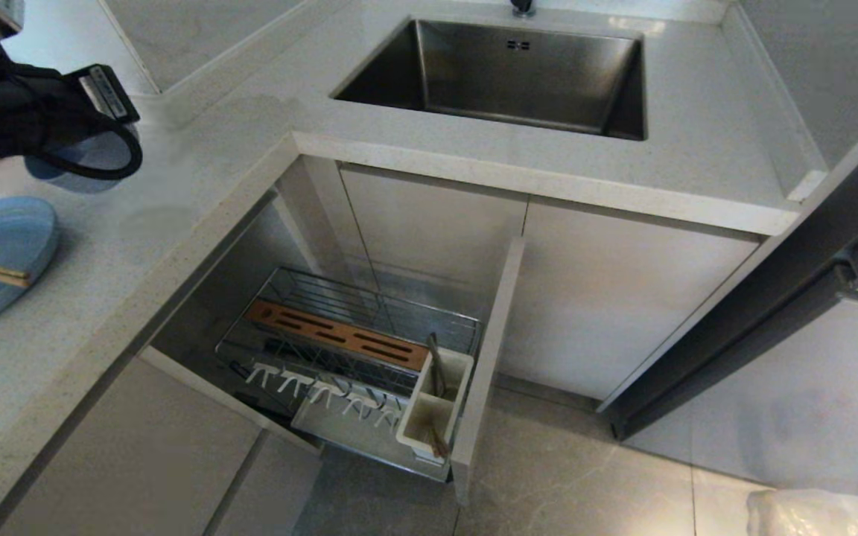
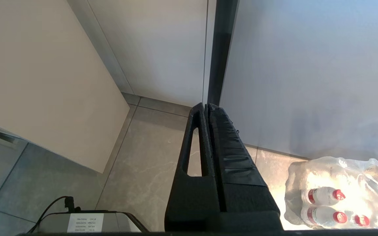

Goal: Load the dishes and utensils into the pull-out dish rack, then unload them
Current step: Pick up the bowl and place it in the cupboard

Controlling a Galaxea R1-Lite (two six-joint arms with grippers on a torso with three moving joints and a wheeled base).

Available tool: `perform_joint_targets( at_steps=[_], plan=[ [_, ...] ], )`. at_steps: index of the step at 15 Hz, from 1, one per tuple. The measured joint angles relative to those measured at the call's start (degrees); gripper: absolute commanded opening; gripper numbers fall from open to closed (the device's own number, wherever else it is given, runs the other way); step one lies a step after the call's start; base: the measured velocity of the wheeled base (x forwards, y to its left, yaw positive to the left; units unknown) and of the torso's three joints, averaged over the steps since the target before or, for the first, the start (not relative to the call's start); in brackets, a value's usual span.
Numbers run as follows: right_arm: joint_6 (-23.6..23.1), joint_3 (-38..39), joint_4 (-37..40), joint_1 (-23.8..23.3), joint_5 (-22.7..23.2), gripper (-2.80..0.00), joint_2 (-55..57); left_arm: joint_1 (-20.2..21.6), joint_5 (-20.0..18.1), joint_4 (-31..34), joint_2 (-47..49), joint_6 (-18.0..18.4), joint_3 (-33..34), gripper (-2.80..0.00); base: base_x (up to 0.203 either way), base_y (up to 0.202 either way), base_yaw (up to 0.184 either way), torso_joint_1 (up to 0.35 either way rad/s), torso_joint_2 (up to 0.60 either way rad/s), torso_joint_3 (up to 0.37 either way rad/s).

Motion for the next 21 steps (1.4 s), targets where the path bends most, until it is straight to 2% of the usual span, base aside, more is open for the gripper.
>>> perform_joint_targets(
  at_steps=[3, 6, 9, 11, 13, 15, 16, 21],
  plan=[
    [0.00, 0.00, 0.00, 0.00, -0.02, -2.80, 0.00, -2.83, -1.85, 1.05, -6.76, -0.75, 2.92, -2.80, 0.000, 0.000, 0.000, 0.000, 0.00, 0.000],
    [0.00, 0.00, 0.00, 0.00, -0.02, -2.80, 0.00, -9.24, -0.52, 6.11, -13.50, -2.79, 4.99, -2.80, 0.000, 0.000, 0.000, 0.000, 0.00, 0.000],
    [0.00, 0.00, 0.00, 0.00, 0.00, -2.80, 0.00, -18.67, -0.26, 5.76, -17.85, -9.62, 5.42, -2.80, 0.000, 0.000, 0.000, 0.000, 0.00, 0.000],
    [0.00, 0.00, 0.00, 0.00, 0.01, -2.80, 0.00, -23.56, 0.00, -0.52, -19.46, -16.04, 7.34, -2.80, 0.000, 0.000, 0.000, 0.000, 0.00, 0.000],
    [0.00, 0.00, 0.00, 0.00, 0.01, -2.80, 0.00, -27.81, 0.07, -10.74, -20.19, -20.99, 13.00, -2.80, 0.000, 0.000, 0.000, 0.000, 0.00, 0.000],
    [0.00, 0.00, 0.00, 0.00, -0.02, -2.80, 0.00, -30.73, 0.18, -18.85, -19.17, -22.17, 17.93, -2.80, 0.000, 0.000, 0.000, 0.000, 0.00, 0.000],
    [0.00, 0.00, 0.00, 0.00, 0.00, -2.80, 0.00, -31.46, 0.07, -20.34, -17.99, -22.26, 19.12, -2.80, 0.000, 0.000, 0.000, 0.000, 0.00, 0.000],
    [0.00, 0.00, 0.00, 0.00, -0.02, -2.80, 0.00, -32.38, 0.50, -11.80, -14.96, -17.12, 18.54, -2.80, 0.000, 0.000, 0.000, 0.000, 0.00, 0.000]
  ],
)
